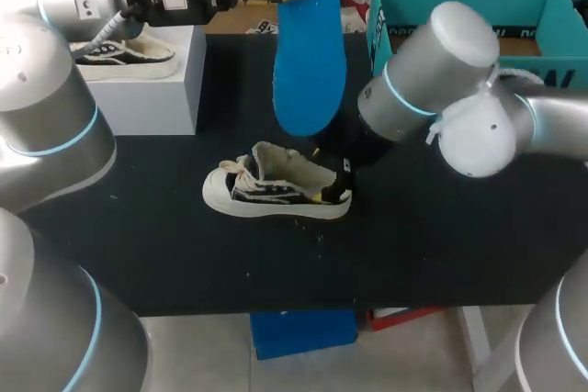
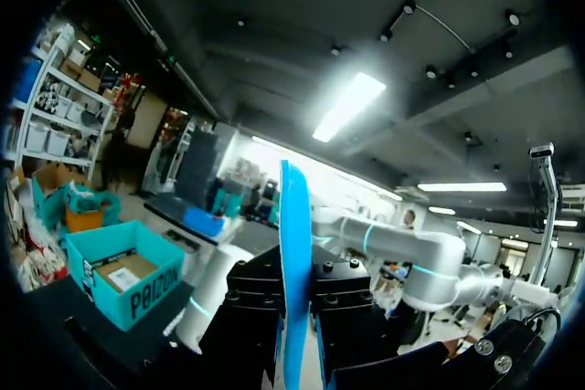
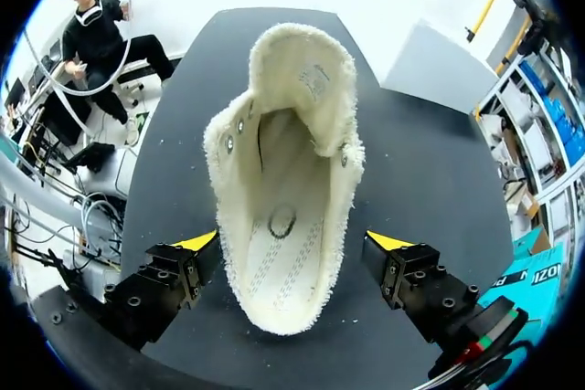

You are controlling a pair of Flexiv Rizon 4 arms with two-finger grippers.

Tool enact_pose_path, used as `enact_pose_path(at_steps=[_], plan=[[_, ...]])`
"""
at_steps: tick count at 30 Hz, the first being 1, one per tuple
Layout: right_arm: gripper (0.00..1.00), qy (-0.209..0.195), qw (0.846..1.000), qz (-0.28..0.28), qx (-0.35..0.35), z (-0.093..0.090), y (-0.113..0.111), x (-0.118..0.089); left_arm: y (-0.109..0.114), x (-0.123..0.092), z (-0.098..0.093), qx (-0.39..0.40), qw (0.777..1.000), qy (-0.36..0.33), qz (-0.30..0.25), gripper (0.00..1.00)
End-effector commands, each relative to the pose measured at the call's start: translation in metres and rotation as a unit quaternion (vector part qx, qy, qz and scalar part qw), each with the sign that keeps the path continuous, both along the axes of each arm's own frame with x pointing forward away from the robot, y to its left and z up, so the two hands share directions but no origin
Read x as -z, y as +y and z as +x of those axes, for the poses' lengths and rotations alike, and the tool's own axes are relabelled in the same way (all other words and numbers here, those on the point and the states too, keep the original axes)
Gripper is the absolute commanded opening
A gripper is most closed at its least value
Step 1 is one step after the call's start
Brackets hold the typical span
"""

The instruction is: Take the shoe out of the shoebox, open the shoe tongue, remove and reinsert the insole, then place the shoe into the shoebox

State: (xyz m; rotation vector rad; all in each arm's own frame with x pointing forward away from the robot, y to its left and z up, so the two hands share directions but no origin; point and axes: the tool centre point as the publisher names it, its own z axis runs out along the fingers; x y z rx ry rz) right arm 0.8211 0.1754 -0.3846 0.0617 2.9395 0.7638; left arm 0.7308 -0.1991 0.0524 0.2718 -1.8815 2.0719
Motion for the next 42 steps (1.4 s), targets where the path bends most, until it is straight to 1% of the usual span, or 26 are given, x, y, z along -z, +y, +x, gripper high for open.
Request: enact_pose_path(at_steps=[1, 5, 11, 17, 31, 42], plan=[[1.0, -0.017, 0.987, 0.161, -0.007, -0.004, -0.006, 0.008, -0.001, 0.001, -0.001, -0.002, 1.0, 0.0, 0.0, 0.0], [1.0, -0.022, 0.98, 0.197, -0.005, -0.002, -0.005, 0.011, -0.001, 0.001, -0.001, -0.002, 1.0, 0.0, 0.0, 0.0], [1.0, -0.024, 0.972, 0.235, -0.002, 0.0, -0.007, 0.018, -0.001, 0.001, -0.001, -0.002, 1.0, 0.0, 0.0, 0.0], [1.0, -0.024, 0.967, 0.255, 0.003, 0.001, -0.009, 0.026, -0.001, 0.001, -0.001, -0.002, 1.0, 0.0, 0.0, 0.0], [1.0, -0.016, 0.965, 0.261, 0.014, -0.002, -0.018, 0.038, -0.001, 0.001, -0.001, -0.002, 1.0, 0.0, 0.0, 0.0], [1.0, -0.011, 0.965, 0.263, 0.016, 0.0, -0.02, 0.043, -0.001, 0.001, -0.001, -0.002, 1.0, 0.0, 0.0, 0.0]])
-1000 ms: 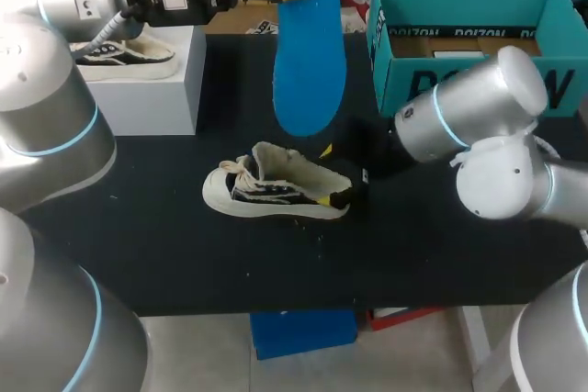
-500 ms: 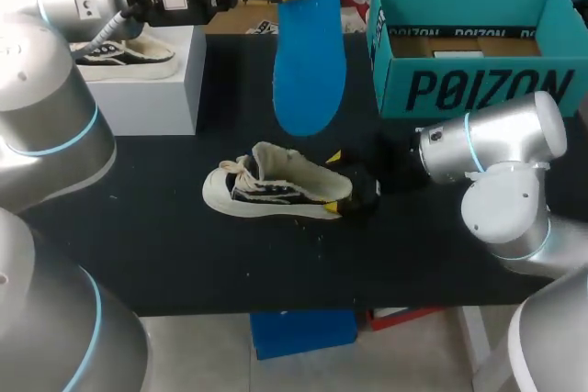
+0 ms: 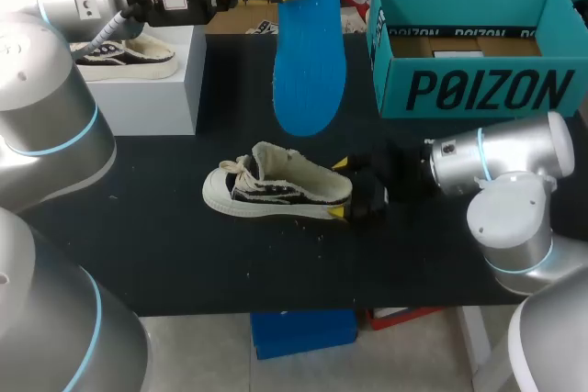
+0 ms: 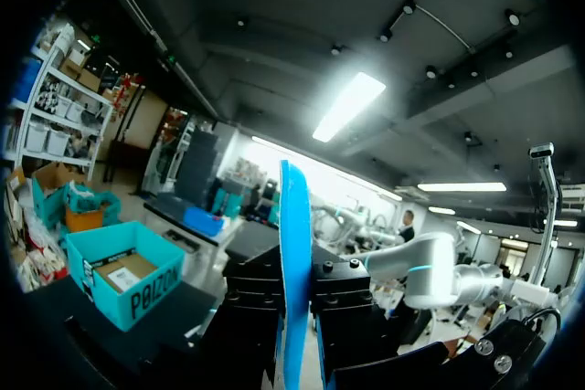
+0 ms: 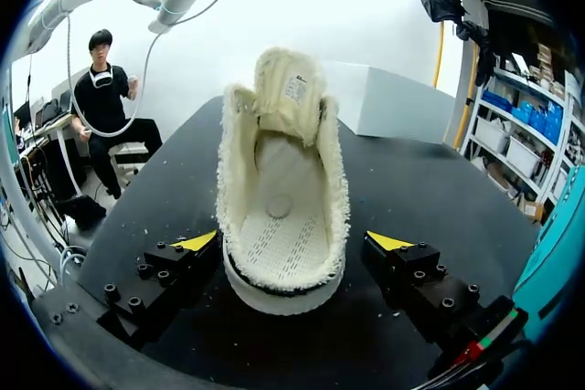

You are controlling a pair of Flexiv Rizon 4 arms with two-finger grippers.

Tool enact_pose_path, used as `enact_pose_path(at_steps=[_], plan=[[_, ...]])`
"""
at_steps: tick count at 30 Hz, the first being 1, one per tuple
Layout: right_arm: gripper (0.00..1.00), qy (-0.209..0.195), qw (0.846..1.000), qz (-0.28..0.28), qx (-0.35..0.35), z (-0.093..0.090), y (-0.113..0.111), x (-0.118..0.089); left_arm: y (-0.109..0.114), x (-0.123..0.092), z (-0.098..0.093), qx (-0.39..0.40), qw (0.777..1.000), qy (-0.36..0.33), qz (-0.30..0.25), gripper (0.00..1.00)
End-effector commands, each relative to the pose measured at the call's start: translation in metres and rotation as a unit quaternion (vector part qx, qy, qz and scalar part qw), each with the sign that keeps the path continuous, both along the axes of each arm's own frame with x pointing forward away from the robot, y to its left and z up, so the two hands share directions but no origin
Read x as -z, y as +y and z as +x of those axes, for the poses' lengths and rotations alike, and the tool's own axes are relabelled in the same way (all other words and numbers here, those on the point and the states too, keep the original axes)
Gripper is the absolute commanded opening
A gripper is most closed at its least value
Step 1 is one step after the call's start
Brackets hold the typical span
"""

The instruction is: Take the shoe out of the shoebox, open the shoe tongue, remove and reinsert the insole, then place the shoe into the shoebox

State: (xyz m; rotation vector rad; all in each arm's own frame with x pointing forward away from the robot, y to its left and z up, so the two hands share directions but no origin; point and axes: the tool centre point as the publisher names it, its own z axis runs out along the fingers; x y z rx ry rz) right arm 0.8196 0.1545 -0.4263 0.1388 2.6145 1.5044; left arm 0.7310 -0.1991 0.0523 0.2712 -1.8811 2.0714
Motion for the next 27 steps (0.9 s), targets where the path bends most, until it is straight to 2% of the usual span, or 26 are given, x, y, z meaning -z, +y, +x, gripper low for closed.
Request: enact_pose_path(at_steps=[1, 9, 16, 20, 24, 27], plan=[[1.0, 0.002, 1.0, -0.006, -0.002, 0.002, 0.001, 0.001, -0.001, 0.001, -0.001, -0.002, 1.0, 0.0, 0.0, 0.0], [1.0, 0.007, 0.995, -0.093, -0.024, 0.009, -0.008, -0.023, -0.001, 0.001, -0.001, -0.002, 1.0, 0.0, 0.0, 0.0], [1.0, 0.025, 0.977, -0.207, -0.032, 0.018, -0.014, -0.045, -0.001, 0.001, -0.001, -0.002, 1.0, 0.0, 0.0, 0.0], [1.0, 0.037, 0.958, -0.283, -0.039, 0.024, -0.01, -0.051, -0.001, 0.001, -0.001, -0.002, 1.0, 0.0, 0.0, 0.0], [1.0, 0.044, 0.925, -0.375, -0.044, 0.03, -0.001, -0.055, -0.001, 0.001, -0.001, -0.002, 1.0, 0.0, 0.0, 0.0], [1.0, 0.045, 0.909, -0.411, -0.046, 0.034, 0.006, -0.055, -0.001, 0.001, -0.001, -0.002, 1.0, 0.0, 0.0, 0.0]])
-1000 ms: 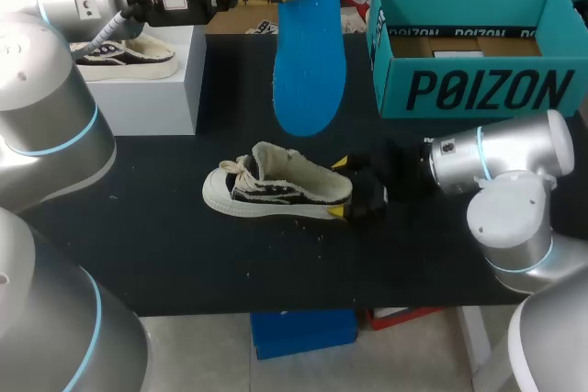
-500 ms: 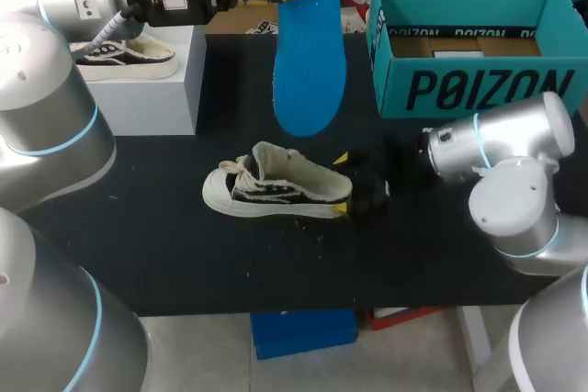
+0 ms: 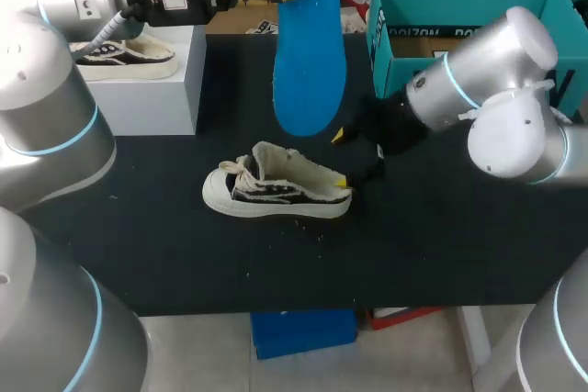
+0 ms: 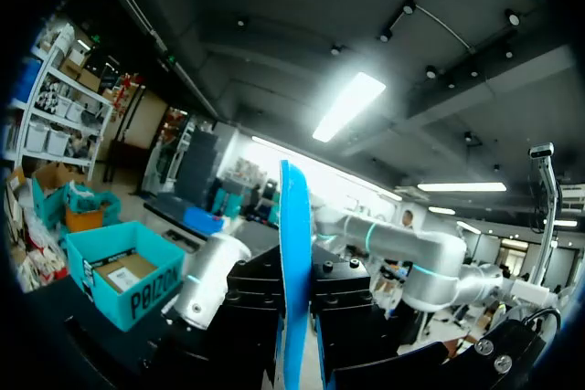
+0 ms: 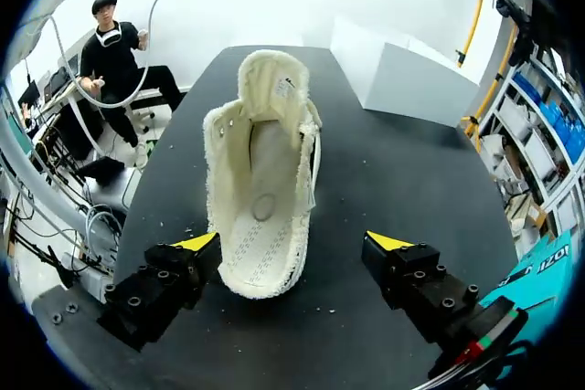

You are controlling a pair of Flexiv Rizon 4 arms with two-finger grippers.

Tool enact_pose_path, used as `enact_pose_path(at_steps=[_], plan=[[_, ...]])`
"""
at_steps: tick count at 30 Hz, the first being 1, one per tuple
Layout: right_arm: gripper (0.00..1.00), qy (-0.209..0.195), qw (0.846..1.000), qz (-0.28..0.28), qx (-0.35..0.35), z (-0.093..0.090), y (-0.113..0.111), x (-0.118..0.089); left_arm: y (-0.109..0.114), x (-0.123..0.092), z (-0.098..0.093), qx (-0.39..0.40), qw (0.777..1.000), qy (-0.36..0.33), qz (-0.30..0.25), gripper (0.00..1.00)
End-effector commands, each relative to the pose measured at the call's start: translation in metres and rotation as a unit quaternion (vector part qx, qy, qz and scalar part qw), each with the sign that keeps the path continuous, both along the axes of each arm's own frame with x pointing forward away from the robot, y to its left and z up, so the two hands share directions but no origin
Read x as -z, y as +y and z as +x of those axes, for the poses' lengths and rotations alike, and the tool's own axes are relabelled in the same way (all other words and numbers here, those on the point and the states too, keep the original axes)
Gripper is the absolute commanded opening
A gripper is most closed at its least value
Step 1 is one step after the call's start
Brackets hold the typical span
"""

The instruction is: Take the shoe out of the shoebox, open the shoe tongue, remove and reinsert the insole, then place the shoe into the shoebox

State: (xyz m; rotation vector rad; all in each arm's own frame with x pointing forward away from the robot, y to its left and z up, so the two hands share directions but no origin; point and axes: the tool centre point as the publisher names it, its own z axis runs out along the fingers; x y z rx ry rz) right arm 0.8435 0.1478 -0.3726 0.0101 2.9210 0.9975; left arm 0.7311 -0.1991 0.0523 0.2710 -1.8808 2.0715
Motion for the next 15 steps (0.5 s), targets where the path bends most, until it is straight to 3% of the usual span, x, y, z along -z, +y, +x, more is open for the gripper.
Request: enact_pose_path(at_steps=[1, 9, 15], plan=[[1.0, 0.018, 0.969, -0.245, -0.005, 0.011, 0.015, -0.001, -0.001, 0.001, -0.001, -0.002, 1.0, 0.0, 0.0, 0.0], [1.0, 0.018, 0.951, -0.308, -0.003, 0.016, 0.035, 0.003, -0.001, 0.001, -0.001, -0.002, 1.0, 0.0, 0.0, 0.0], [1.0, 0.016, 0.946, -0.325, -0.004, 0.02, 0.049, 0.003, -0.001, 0.001, -0.001, -0.002, 1.0, 0.0, 0.0, 0.0]])
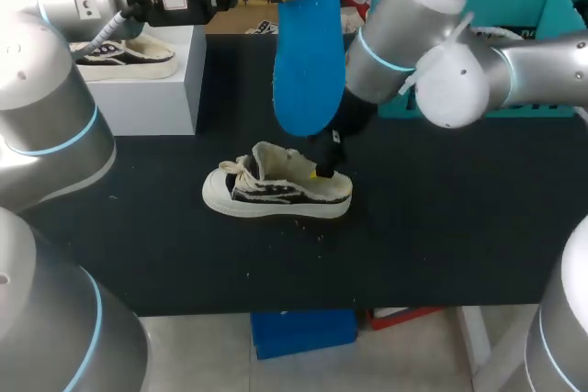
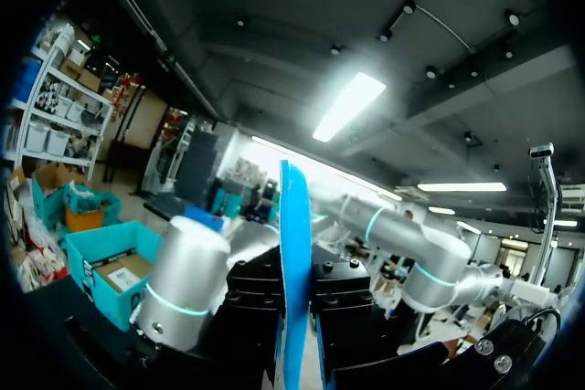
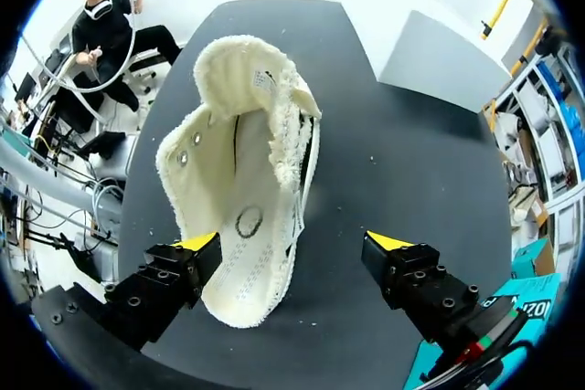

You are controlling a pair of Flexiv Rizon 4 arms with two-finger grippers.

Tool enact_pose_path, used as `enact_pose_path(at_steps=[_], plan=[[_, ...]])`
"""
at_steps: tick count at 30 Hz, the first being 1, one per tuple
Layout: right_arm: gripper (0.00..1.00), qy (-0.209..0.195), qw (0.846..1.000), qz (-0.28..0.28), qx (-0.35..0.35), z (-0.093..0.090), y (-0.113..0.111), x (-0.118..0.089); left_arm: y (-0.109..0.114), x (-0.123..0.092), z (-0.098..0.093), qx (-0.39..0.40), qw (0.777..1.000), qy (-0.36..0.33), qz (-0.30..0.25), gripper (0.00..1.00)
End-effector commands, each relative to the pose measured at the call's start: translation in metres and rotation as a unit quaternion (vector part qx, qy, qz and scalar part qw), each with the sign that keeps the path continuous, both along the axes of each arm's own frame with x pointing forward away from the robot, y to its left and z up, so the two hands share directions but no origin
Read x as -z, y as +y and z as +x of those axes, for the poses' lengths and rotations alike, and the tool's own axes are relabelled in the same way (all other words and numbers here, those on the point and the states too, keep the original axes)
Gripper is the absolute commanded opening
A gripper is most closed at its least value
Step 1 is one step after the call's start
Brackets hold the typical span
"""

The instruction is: Take the shoe out of the shoebox, open the shoe tongue, remove and reinsert the insole, then place the shoe into the shoebox

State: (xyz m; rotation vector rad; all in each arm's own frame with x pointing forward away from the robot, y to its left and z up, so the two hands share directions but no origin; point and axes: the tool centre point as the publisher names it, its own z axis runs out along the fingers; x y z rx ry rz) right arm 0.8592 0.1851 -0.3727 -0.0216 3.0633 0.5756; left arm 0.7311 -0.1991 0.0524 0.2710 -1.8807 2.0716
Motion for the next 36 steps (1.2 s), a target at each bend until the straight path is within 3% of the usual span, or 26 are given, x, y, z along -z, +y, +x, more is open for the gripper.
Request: enact_pose_path(at_steps=[1, 23, 24, 25, 26, 36], plan=[[1.0, 0.0, 0.983, -0.185, 0.002, 0.005, 0.012, 0.004, -0.001, 0.001, -0.001, -0.002, 1.0, 0.0, 0.0, 0.0], [1.0, 0.014, 0.983, -0.184, -0.007, 0.011, 0.033, 0.025, -0.001, 0.001, -0.001, -0.002, 1.0, 0.0, 0.0, 0.0], [0.66, 0.014, 0.983, -0.184, -0.006, 0.01, 0.033, 0.026, -0.001, 0.001, -0.001, -0.002, 1.0, 0.0, 0.0, 0.0], [0.23, 0.016, 0.983, -0.185, -0.005, 0.01, 0.032, 0.027, -0.001, 0.001, -0.001, -0.002, 1.0, 0.0, 0.0, 0.0], [0.0, 0.018, 0.983, -0.185, -0.005, 0.01, 0.033, 0.028, -0.001, 0.001, -0.001, -0.002, 1.0, 0.0, 0.0, 0.0], [0.0, 0.023, 0.983, -0.182, -0.01, 0.009, 0.033, 0.029, -0.001, 0.001, -0.001, -0.002, 1.0, 0.0, 0.0, 0.0]])
